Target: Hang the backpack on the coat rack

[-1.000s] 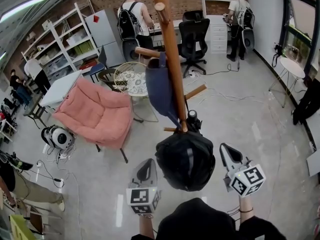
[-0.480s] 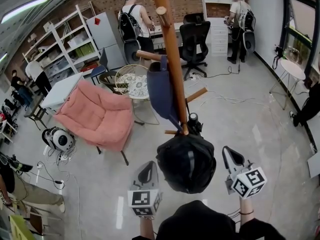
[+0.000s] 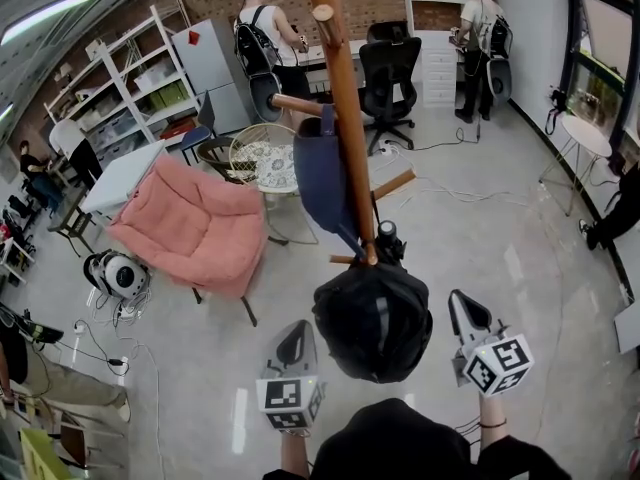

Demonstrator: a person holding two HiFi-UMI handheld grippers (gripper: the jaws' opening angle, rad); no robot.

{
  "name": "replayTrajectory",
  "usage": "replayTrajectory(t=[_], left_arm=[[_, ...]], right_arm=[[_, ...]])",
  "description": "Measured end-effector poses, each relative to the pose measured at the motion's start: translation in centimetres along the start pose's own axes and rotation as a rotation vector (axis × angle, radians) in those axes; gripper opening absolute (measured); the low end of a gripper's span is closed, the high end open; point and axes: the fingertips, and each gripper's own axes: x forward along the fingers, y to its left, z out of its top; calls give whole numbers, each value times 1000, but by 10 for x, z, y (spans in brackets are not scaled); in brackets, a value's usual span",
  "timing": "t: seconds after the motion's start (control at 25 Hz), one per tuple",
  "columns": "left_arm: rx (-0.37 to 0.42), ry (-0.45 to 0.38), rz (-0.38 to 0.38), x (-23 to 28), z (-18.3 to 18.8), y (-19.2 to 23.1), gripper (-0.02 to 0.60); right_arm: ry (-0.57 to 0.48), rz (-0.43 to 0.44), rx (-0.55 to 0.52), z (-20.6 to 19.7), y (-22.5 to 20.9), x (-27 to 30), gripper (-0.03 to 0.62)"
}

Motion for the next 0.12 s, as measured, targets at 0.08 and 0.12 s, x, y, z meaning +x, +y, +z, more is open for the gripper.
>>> replayTrajectory(t=[0.08, 0.12], left_arm=[[2, -3, 1, 0, 2, 1, 17], [3, -5, 2, 1, 3, 1, 17]], right_arm=[[-1, -1, 1, 1, 0, 0, 14], [-1, -2, 3, 2, -1, 0, 14]])
